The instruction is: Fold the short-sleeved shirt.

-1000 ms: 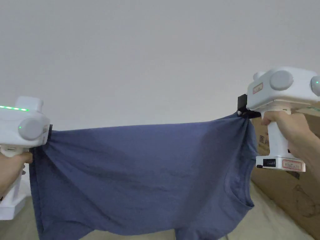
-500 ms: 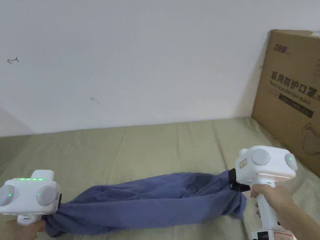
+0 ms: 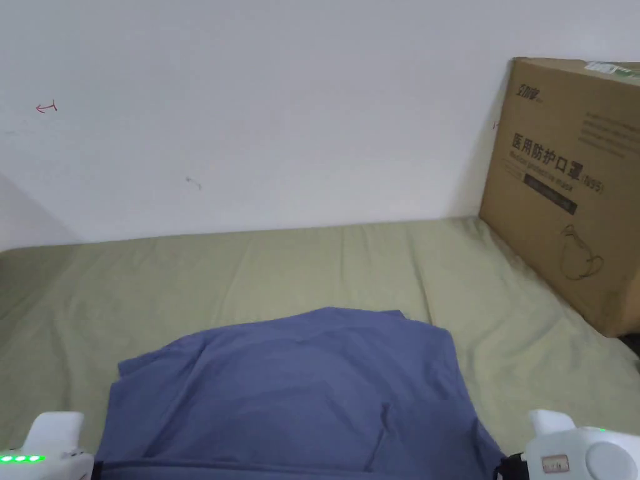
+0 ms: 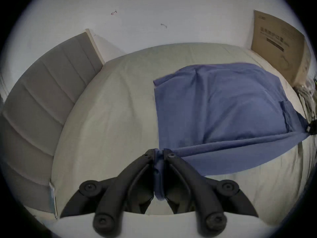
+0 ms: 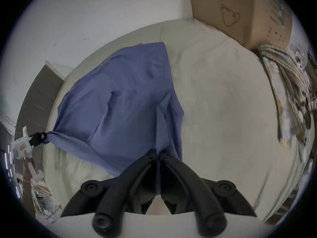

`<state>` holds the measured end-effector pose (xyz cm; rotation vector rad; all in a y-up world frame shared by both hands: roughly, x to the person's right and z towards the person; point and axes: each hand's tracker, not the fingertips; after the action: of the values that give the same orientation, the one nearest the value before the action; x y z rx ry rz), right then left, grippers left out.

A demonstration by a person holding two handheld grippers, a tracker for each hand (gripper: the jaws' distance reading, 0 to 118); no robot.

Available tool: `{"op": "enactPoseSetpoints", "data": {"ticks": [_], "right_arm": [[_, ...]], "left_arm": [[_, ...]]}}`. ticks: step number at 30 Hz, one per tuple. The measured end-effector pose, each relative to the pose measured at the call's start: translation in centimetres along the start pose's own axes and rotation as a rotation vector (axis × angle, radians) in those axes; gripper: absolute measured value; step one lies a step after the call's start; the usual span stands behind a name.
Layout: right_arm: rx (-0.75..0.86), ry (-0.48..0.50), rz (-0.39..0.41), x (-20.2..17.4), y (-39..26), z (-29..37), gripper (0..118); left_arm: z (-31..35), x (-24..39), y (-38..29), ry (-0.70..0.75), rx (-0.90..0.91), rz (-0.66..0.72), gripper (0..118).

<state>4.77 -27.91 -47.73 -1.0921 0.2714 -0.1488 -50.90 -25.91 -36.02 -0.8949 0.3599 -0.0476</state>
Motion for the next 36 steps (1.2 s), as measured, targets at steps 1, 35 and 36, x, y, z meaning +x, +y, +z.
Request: {"op": "enactPoseSetpoints", "data": {"ticks": [1,35,36], "right_arm": [[-0.004,0.005,0.001,0.0,-2.1,1.1,4],[0.159,0.005,0.097,-6.3,-13.4,7.5,1],[0.148,0.008,0.106,-6.8,-13.3,6.9,1]], "left_arm": [[1.3,-0.2,-1.3,0.002,-0.003,0.003,8],[12.3,1.3,-15.3,-0.164,-0.015,0.094,0],[11.7,1.3,-15.1,-0.171,-0.036,0.104,0]]}}
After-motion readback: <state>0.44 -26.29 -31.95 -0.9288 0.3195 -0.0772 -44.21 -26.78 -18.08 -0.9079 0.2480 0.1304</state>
